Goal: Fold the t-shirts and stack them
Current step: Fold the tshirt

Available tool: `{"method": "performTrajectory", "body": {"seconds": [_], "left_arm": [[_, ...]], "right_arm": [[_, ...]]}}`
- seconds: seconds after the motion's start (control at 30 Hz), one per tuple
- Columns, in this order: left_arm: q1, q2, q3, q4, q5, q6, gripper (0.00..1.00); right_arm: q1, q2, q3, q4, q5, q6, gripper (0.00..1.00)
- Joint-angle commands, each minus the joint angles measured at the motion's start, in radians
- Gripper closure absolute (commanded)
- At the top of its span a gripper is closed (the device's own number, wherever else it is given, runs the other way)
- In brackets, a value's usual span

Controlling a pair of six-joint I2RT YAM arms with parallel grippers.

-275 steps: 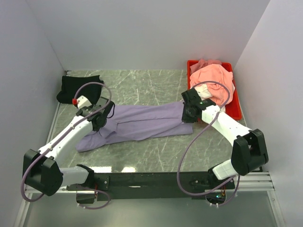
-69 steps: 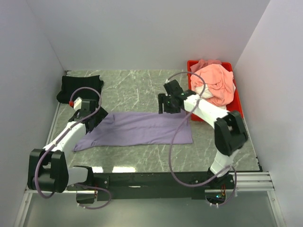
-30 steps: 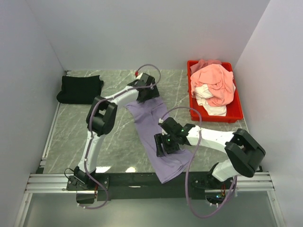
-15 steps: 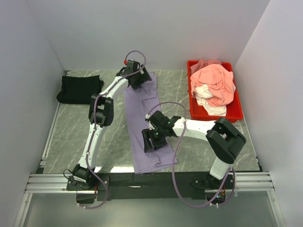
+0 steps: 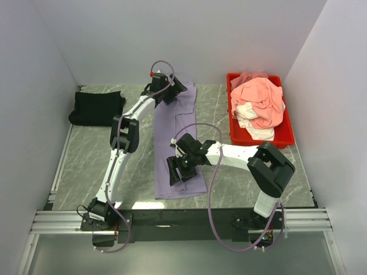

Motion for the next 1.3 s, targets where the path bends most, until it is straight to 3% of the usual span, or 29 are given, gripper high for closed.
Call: {"method": "performTrajectory", "body": {"seconds": [0.0,0.2,0.43,0.53,0.7,0.73,0.93,1.13,1.27], "left_arm": [[0.001,0.086,0.018,0.036,0.028,-0.050,0.01],[0.004,0.011,0.026,0.089,0.085,-0.046,0.01],[-0.005,-0.314,-0.011,0.058,0.037,0.049,0.01],[-0.021,-0.492,-0.118,0.000,0.002,0.120,0.01],[-0.090,-0.817,-0.543,-0.068,-0.143,0.196,0.01],[-0.102,-0.923,-0.691,-0.077,-0.166,0.195,0.01],[-0.234,-1.293,-1.265,-0.077,-0.310,0.073,0.01],[-0.367,-1.541,-1.545,-0.255,-0.444,-0.085,0.01],[-0.456,-1.632,-1.694,-0.286,-0.402,-0.172,0.01]], "right_arm": [[0.014,0.017,0.044,-0.015,0.016,-0.006,0.27],[0.014,-0.054,0.082,-0.081,0.166,-0.004,0.27],[0.012,-0.218,0.122,-0.128,0.336,-0.009,0.26],[0.001,-0.307,0.099,-0.141,0.408,0.022,0.25],[-0.092,-0.459,-0.041,-0.128,0.404,0.054,0.25],[-0.106,-0.477,-0.062,-0.128,0.396,0.053,0.25],[-0.190,-0.577,-0.225,-0.093,0.343,0.054,0.24],[-0.190,-0.577,-0.332,-0.035,0.245,0.051,0.23],[-0.177,-0.554,-0.381,-0.006,0.215,0.060,0.22]]}}
